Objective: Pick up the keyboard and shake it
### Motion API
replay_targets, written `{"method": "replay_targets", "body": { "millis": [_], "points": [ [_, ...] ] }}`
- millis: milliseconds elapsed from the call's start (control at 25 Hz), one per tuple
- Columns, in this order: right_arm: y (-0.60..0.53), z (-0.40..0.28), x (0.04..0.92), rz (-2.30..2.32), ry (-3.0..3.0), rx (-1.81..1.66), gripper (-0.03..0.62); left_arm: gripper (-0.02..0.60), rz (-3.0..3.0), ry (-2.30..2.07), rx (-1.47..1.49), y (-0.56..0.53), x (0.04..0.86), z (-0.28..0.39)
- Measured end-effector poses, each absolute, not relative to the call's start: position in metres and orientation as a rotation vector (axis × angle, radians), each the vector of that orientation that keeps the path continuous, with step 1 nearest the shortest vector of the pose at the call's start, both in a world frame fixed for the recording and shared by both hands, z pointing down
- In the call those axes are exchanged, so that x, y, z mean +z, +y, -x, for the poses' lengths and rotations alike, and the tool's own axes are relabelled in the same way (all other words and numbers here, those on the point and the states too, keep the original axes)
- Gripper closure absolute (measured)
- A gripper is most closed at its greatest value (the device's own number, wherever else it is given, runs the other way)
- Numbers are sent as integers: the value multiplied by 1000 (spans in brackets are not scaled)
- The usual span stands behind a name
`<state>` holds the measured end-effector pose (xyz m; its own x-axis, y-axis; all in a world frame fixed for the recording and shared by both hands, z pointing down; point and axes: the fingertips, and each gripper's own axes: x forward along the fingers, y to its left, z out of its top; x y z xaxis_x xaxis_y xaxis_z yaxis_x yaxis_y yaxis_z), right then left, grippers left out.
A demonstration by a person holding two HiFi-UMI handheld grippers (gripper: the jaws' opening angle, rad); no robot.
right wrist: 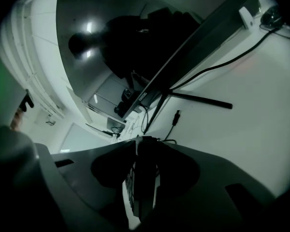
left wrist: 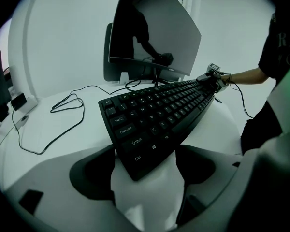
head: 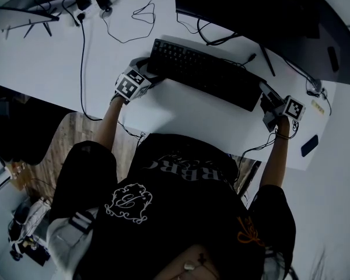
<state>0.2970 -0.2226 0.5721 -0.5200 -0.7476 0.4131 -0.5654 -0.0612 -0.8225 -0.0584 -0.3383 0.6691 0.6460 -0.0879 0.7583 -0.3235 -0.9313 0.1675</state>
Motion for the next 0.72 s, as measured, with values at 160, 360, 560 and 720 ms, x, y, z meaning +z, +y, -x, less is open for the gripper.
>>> {"method": "replay_targets", "body": {
  "millis": [160, 360, 560, 720],
  "points": [
    [-215, -285, 550, 1219, 2072, -1639, 461, 193, -2594, -316, 1158, -338, 666, 60],
    [-209, -258, 535, 1041, 2224, -1651, 474, 192, -2623, -311, 1173, -338, 666, 65],
    [-228, -270, 509, 1103, 2129, -1476, 484, 193, -2602, -337, 1100, -339, 662, 63],
    [-232, -265, 498, 1090, 2183, -1457, 485, 192, -2593, -325, 1057, -342, 665, 62]
  ]
}}
